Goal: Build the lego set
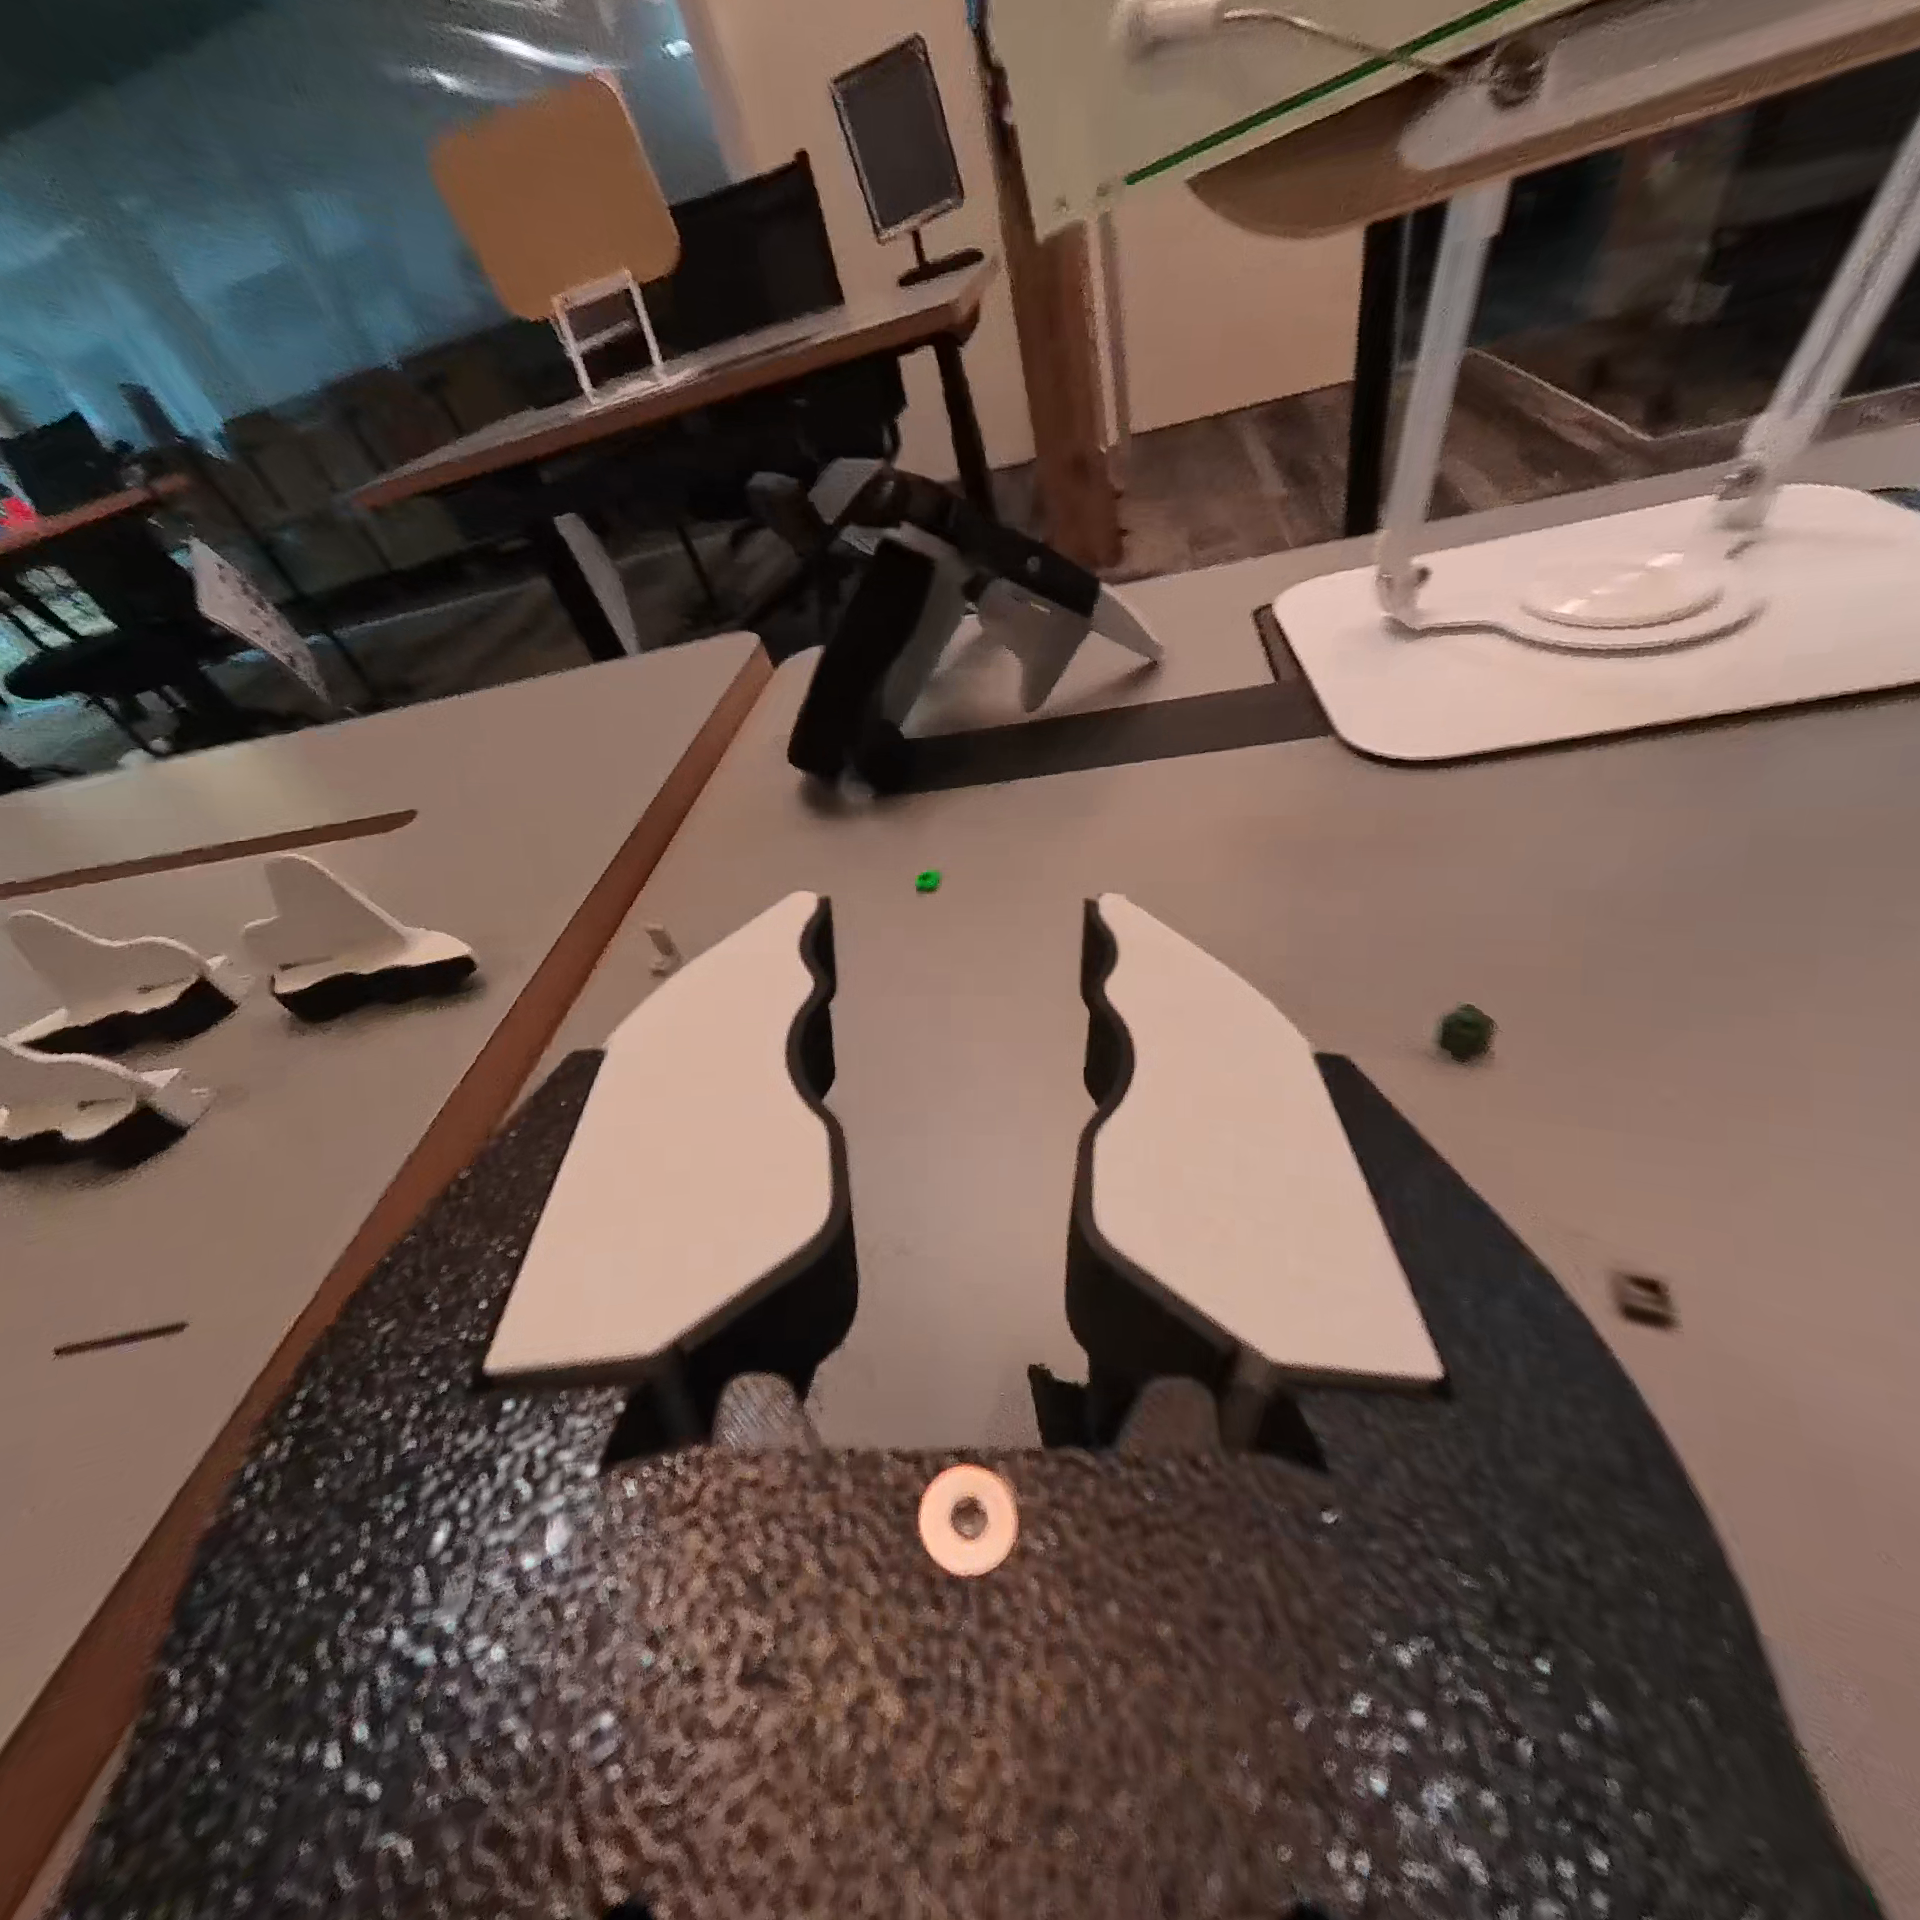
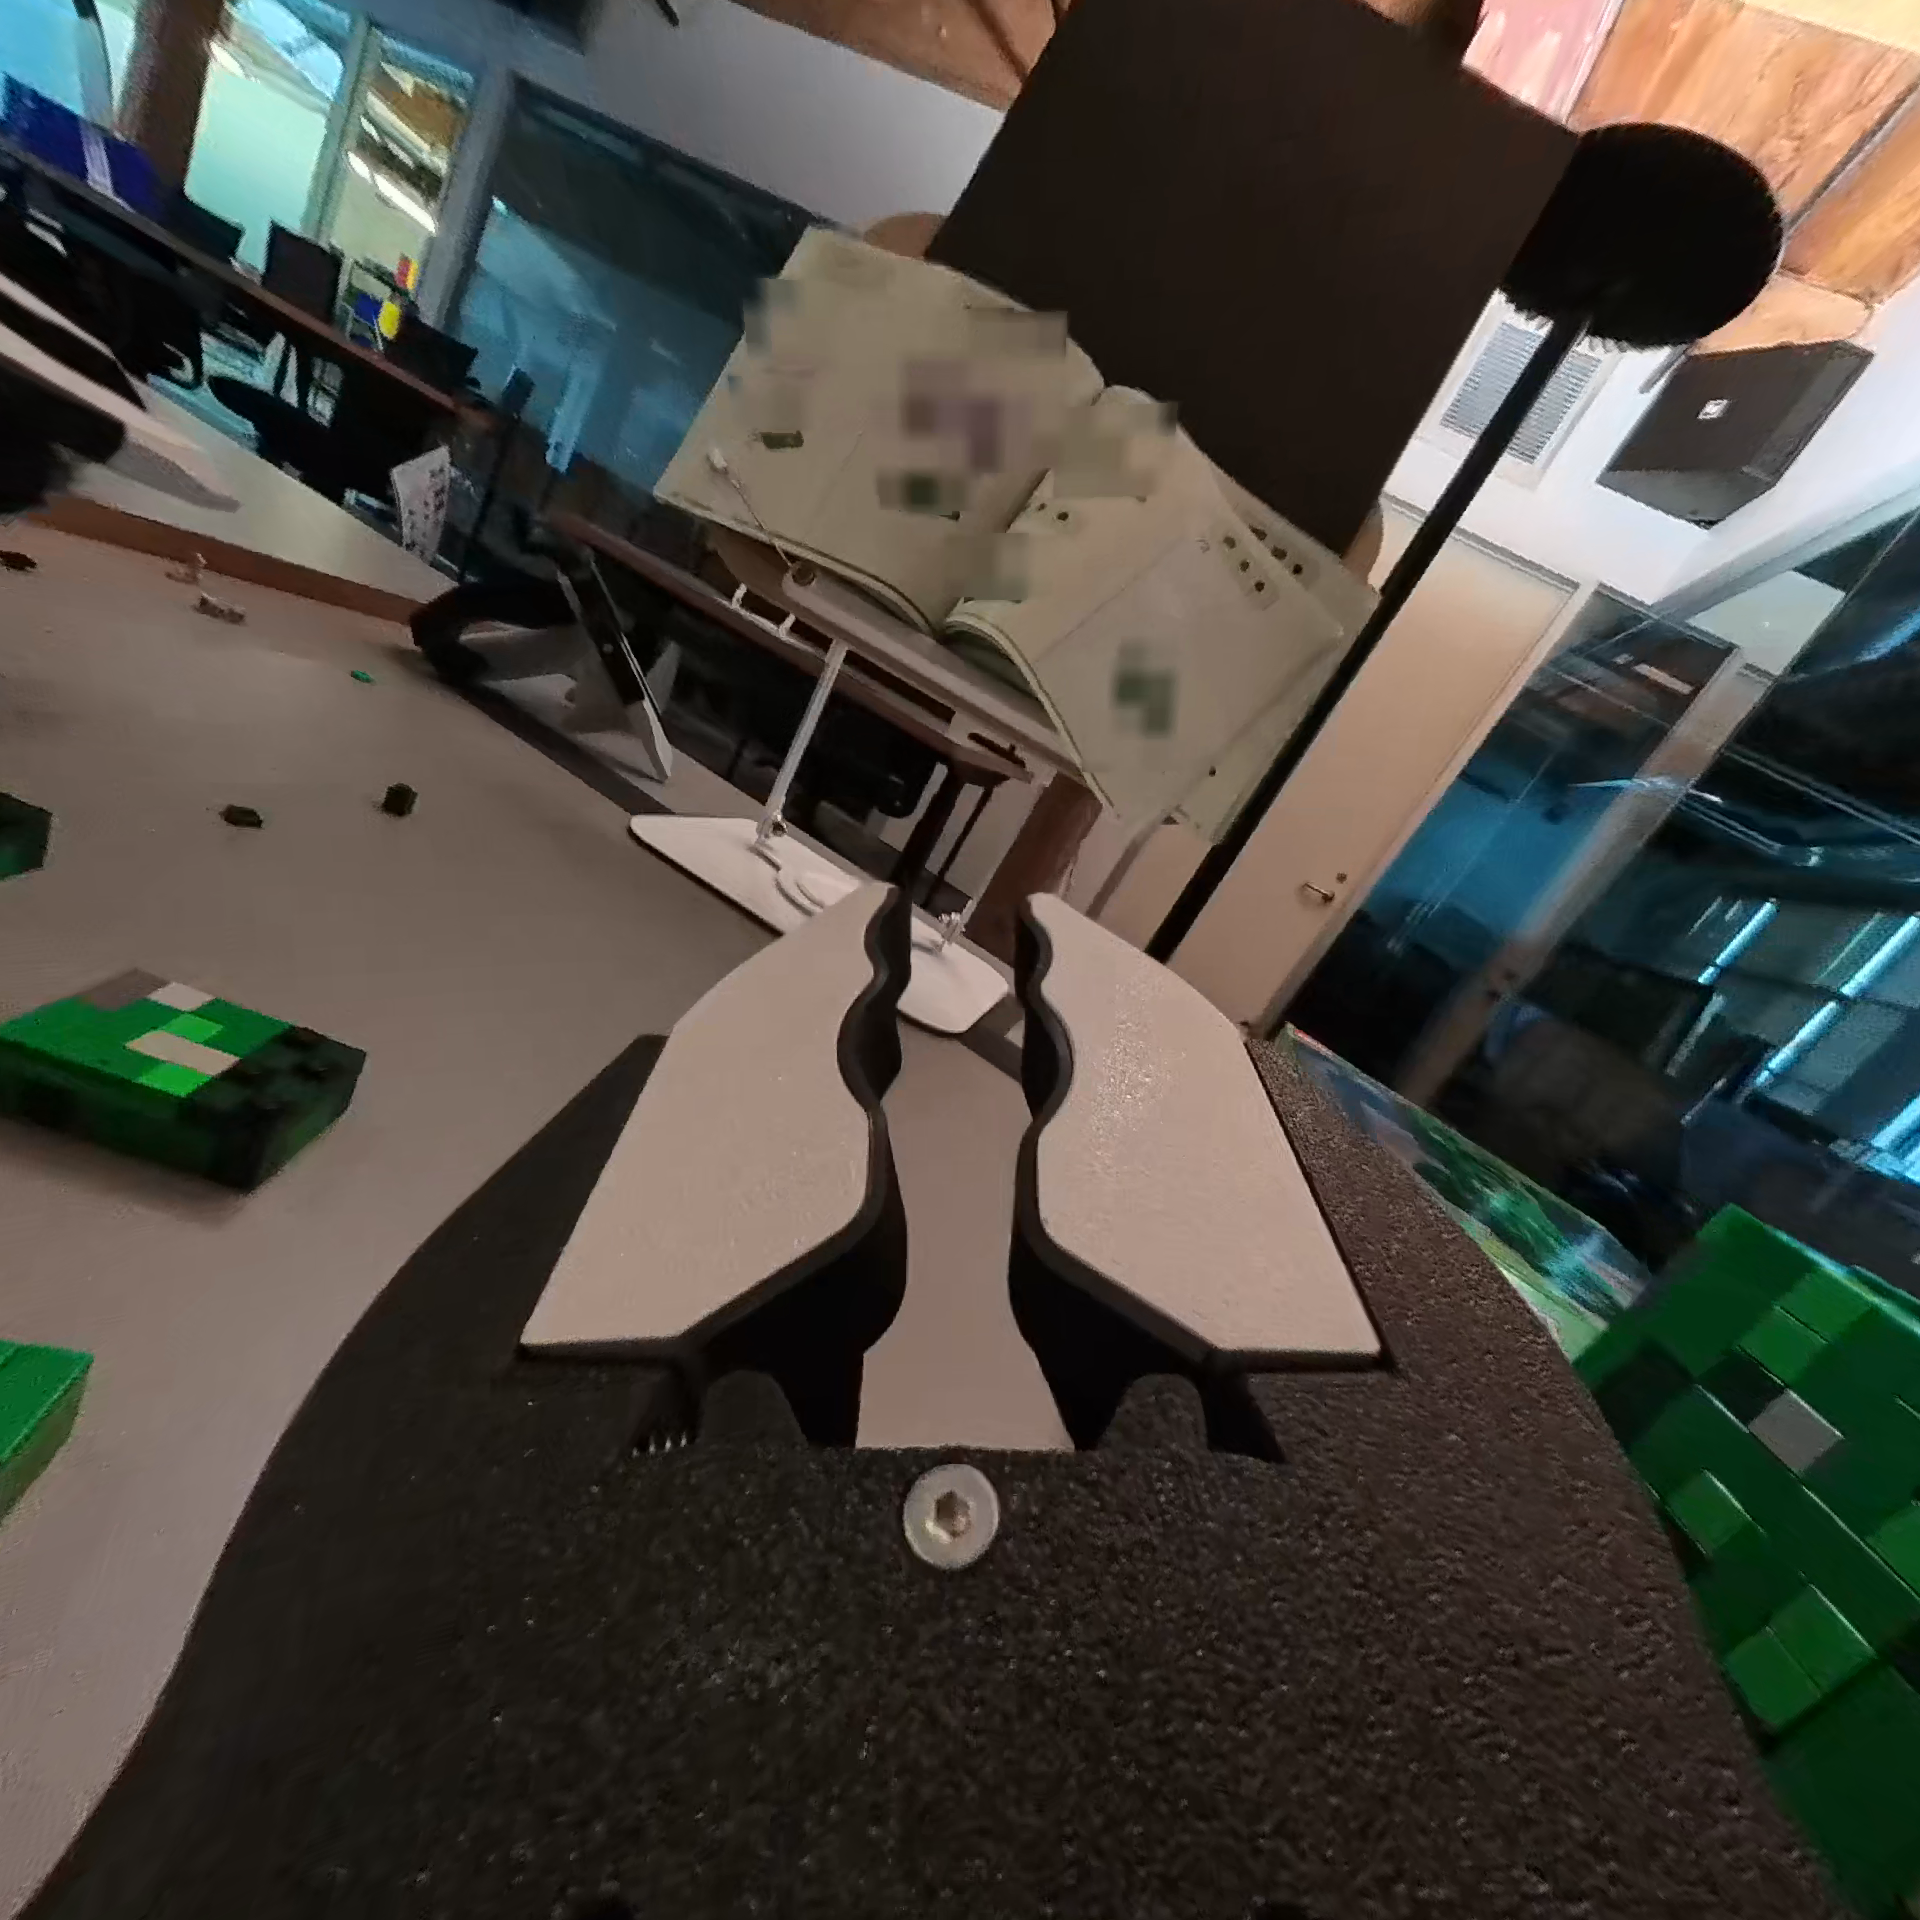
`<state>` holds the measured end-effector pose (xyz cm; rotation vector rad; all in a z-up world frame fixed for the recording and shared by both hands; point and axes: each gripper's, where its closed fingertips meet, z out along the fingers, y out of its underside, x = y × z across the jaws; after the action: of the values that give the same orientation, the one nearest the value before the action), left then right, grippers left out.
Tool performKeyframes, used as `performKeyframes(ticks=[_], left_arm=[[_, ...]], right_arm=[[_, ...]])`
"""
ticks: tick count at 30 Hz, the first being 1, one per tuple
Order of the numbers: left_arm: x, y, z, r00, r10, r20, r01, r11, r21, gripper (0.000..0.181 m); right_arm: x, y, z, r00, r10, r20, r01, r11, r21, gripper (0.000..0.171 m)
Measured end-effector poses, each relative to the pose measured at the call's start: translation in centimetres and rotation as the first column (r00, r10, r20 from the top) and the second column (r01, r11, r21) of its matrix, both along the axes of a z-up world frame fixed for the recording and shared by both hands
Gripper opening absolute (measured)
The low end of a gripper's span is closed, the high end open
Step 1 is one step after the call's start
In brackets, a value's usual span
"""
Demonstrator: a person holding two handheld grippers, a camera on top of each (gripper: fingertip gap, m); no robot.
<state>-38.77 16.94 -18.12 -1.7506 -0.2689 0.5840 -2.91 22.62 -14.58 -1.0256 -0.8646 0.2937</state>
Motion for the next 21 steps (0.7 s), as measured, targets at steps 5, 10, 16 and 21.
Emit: performKeyframes(ticks=[5, 10, 16, 21], left_arm=[[0.1, 1.3, 1.0, 0.987, 0.008, -0.161, 0.004, 0.997, 0.073, 0.036], [5.3, 2.3, 2.0, 0.942, -0.247, -0.225, 0.283, 0.949, 0.141, 0.020], [6.7, 3.3, 1.3, 0.927, -0.330, -0.177, 0.357, 0.922, 0.150, 0.019], [7.3, 4.3, 1.5, 0.918, -0.365, -0.154, 0.390, 0.904, 0.179, 0.017]], right_arm=[[-0.2, 0.6, -0.8, 0.998, -0.036, 0.050, 0.036, 0.999, -0.013, 0.017], [-0.4, 0.8, -1.1, 0.996, -0.044, 0.075, 0.045, 0.999, -0.013, 0.016], [-1.6, 0.8, -1.4, 0.998, 0.012, 0.060, -0.007, 0.996, -0.094, 0.016], [-5.9, 4.7, 0.8, 0.999, 0.006, -0.047, -0.014, 0.984, -0.179, 0.007]])
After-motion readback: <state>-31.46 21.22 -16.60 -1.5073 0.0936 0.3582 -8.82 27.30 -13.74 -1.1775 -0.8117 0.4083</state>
